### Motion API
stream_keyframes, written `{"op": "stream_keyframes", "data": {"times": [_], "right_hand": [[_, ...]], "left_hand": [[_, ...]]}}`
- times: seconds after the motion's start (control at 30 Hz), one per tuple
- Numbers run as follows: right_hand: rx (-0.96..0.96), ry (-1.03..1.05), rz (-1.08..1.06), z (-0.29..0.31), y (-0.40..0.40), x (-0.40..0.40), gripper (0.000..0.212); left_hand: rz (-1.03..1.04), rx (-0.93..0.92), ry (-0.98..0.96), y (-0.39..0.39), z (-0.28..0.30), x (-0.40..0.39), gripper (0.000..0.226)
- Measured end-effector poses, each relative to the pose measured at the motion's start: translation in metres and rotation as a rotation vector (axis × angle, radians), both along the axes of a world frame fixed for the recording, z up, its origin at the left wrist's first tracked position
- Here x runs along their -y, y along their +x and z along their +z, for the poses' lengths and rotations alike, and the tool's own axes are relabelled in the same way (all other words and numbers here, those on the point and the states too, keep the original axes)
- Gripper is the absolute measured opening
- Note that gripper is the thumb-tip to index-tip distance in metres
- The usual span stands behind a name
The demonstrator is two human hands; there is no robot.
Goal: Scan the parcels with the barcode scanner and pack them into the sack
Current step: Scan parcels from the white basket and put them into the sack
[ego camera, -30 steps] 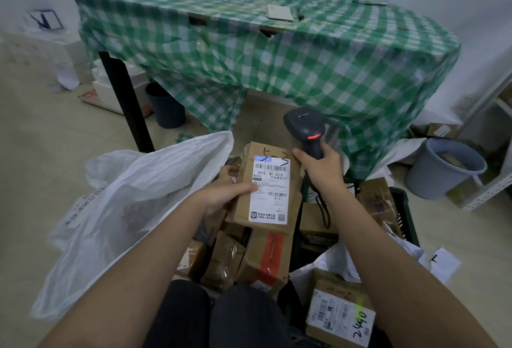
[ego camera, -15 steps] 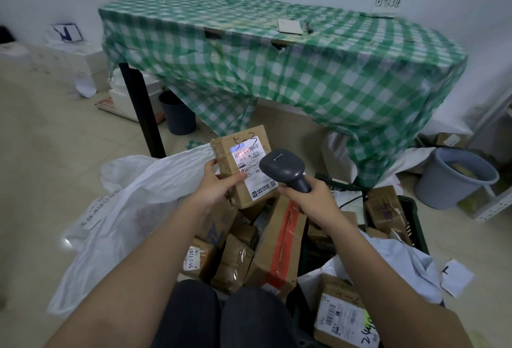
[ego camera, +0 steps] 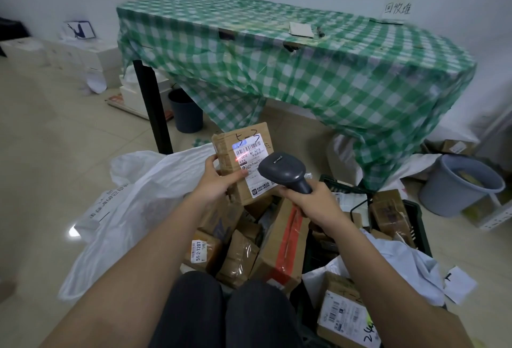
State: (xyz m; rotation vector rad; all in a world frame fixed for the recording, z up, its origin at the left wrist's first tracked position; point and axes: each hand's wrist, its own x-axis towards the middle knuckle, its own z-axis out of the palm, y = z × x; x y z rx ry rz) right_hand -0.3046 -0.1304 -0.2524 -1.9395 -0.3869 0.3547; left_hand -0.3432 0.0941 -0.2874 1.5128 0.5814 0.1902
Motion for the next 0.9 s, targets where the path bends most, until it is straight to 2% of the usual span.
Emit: {"op": "stream_keyframes", "data": {"times": [0.13,0.3,0.43,0.63,0.73,0.9], "right_hand": [[-0.067,0.079,0.02,-0.005,-0.001,-0.013,0.026],[-0.095,0.1,-0.071,-0.017,0.009,-0.051,0.019],[-0.067,0.038,-0.156,-0.035,0.025,-0.093,0.023],[-0.071,-0.08,-0.265,-0.064,0.062,-0.162,0.024],[-0.069,-0.136,-0.261,-0.08,0.083,-0.192,0.023],[-0.04,-0.189,-0.339,-0.12,0.116,-0.219,0.023]], "left_hand": [[0.073,0.023,0.012,-0.016,-0.006,-0.022,0.09],[0.284,0.055,0.032,-0.049,-0.018,-0.071,0.089],[0.379,0.049,0.14,-0.071,-0.034,-0.116,0.09],[0.237,-0.056,0.352,-0.078,-0.075,-0.159,0.085],[0.139,-0.151,0.468,-0.069,-0.108,-0.179,0.1],[0.049,-0.119,0.703,-0.029,-0.153,-0.193,0.1]]}}
